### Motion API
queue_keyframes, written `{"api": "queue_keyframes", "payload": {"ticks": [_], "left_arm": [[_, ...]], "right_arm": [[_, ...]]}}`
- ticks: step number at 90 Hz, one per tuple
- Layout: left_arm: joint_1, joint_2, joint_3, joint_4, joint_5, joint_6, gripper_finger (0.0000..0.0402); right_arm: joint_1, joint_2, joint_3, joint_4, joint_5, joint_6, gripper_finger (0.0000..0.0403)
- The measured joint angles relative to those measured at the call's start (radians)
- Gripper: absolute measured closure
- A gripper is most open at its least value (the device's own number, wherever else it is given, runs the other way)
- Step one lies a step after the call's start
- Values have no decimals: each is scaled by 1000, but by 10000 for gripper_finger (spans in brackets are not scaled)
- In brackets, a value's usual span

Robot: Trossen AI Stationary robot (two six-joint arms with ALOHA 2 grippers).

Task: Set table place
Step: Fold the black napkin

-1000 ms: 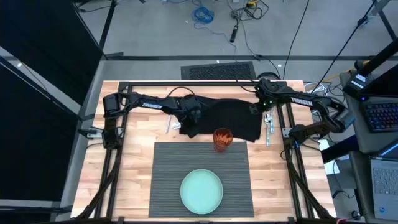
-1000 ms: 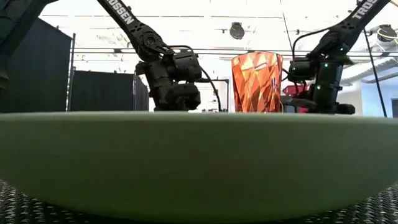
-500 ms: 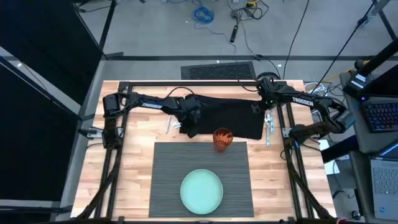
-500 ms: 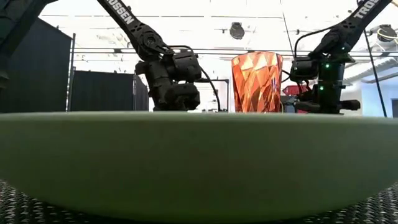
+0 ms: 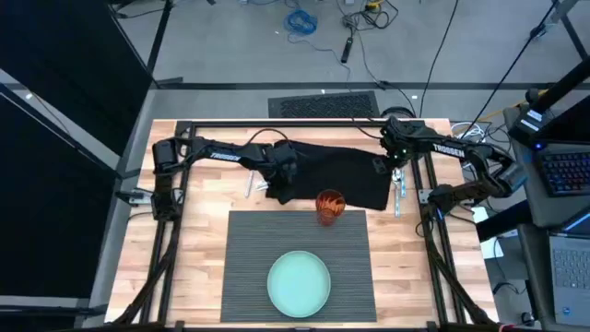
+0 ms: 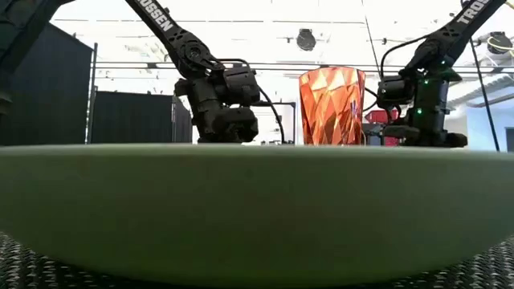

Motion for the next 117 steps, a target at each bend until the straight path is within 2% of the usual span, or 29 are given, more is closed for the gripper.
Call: {"api": "queue_keyframes", "payload": {"ticks": [16,32,55,74,99,117], "left_arm": [[0,0,0,0,0,0,402],[0,0,0,0,0,0,402],[0,0,0,0,0,0,402],[0,0,0,0,0,1,402],[3,0,0,0,0,7,402],[7,0,0,0,1,14,402]], "right_arm": [[0,0,0,1,19,1,228],[0,-1,42,-19,25,5,191],[16,-2,159,-181,48,24,183],[55,-16,163,-319,26,88,185],[275,-33,163,-363,-58,256,186],[431,-33,159,-338,-58,382,186]]}}
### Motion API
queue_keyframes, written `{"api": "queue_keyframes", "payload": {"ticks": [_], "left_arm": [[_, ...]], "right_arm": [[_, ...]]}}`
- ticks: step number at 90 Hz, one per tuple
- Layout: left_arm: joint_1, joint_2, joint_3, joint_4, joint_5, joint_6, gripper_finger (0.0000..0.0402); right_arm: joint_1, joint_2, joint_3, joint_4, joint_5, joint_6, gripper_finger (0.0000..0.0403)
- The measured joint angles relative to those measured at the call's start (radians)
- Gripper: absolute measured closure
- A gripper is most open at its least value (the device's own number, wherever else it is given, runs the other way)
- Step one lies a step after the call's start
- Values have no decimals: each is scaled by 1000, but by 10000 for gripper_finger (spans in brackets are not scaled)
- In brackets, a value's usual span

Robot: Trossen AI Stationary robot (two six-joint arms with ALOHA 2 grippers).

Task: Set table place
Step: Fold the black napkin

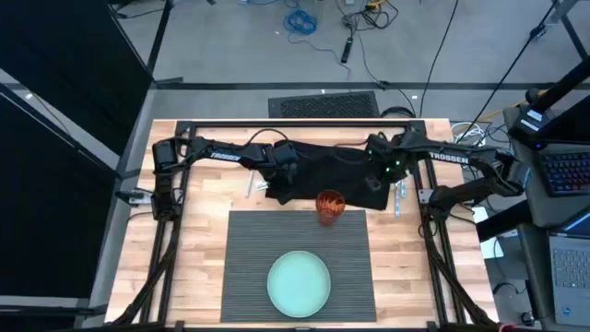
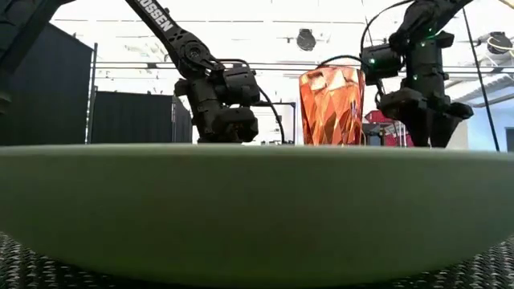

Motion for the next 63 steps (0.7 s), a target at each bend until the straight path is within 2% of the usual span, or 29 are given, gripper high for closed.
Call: {"api": "queue_keyframes", "payload": {"ticks": [36,63], "left_arm": [[4,0,0,0,0,22,402],[4,0,0,-1,12,22,402]], "right_arm": [[181,-4,-154,72,-32,229,186],[221,-12,-222,233,-33,327,186]]}}
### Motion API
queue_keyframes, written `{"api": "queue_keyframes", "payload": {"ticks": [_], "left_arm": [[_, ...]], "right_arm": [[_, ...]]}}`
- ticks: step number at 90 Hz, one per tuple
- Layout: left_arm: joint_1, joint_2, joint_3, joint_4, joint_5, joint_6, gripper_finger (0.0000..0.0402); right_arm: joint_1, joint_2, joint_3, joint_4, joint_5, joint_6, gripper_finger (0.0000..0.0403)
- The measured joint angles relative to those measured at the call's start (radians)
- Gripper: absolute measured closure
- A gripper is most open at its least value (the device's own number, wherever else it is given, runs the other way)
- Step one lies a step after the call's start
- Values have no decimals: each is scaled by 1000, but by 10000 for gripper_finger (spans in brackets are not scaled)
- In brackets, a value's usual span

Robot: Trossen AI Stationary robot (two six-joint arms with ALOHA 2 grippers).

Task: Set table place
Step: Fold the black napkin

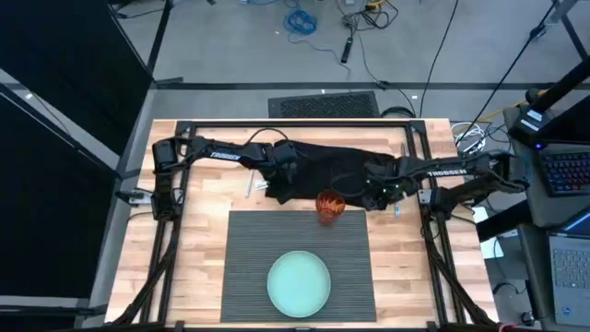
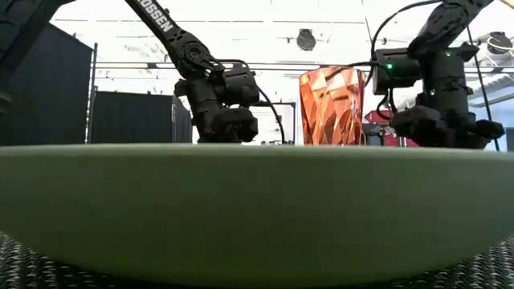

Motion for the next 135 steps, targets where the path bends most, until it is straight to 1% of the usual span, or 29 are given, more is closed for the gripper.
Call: {"api": "queue_keyframes", "payload": {"ticks": [23,35,53,63,73,77,87,100,109,117,124,135], "left_arm": [[1,0,-1,-2,11,0,402],[1,0,-1,-2,12,0,402],[2,0,-1,-1,13,0,402],[2,0,-1,-1,13,0,402],[2,1,-1,0,13,-2,402],[2,0,-1,0,13,-2,402],[2,1,-1,0,13,-7,402],[2,-5,-1,-3,13,-10,402],[2,-34,2,-11,10,-10,402],[4,-76,10,-10,-14,-9,402],[9,-108,23,-2,-39,-8,402],[25,-127,31,-6,-42,-8,402]], "right_arm": [[-1,-5,-69,53,30,73,187],[-1,-4,-71,56,35,80,207],[-1,-3,-72,71,53,86,274],[-1,-3,-72,82,67,84,322],[-1,-4,-73,95,77,54,380],[-1,-10,-73,99,80,38,392],[-3,-29,-64,88,84,21,395],[-4,-59,-11,13,107,-5,400],[-3,-77,38,-81,114,-25,401],[-4,-96,80,-165,124,-44,401],[-4,-111,93,-243,123,-54,402],[-3,-137,95,-336,120,-57,402]]}}
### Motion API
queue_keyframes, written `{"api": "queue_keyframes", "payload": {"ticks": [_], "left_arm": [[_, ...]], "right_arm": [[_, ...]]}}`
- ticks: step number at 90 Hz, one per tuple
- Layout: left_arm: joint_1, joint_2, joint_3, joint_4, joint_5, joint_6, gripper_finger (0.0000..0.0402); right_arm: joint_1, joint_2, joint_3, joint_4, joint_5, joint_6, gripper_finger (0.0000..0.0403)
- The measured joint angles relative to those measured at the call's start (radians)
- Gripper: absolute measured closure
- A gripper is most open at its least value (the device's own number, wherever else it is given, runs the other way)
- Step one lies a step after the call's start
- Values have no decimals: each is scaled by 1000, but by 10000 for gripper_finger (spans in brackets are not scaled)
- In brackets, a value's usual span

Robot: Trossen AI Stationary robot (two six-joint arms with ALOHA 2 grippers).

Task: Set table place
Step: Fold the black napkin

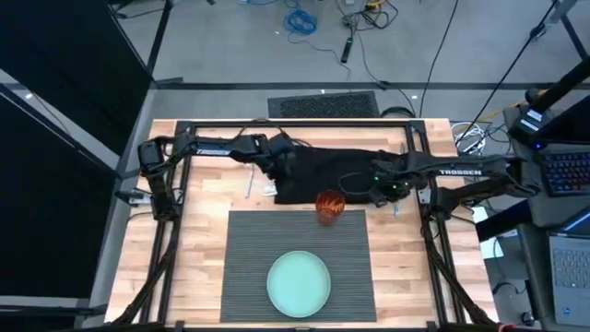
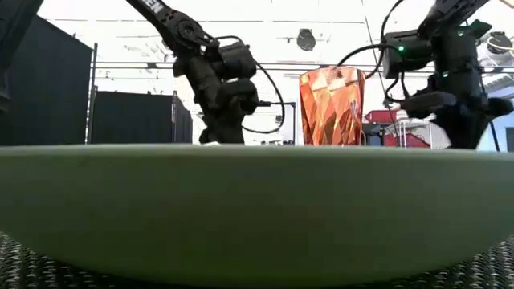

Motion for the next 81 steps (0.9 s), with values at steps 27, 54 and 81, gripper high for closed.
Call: {"api": "queue_keyframes", "payload": {"ticks": [27,54,81], "left_arm": [[10,-1,0,-11,-35,-1,402],[19,-1,0,10,-39,-1,402],[23,-2,0,10,-30,-5,402]], "right_arm": [[-4,-81,1,-40,19,11,403],[-6,-123,1,39,20,1,403],[-45,-180,2,213,20,-46,403]]}}
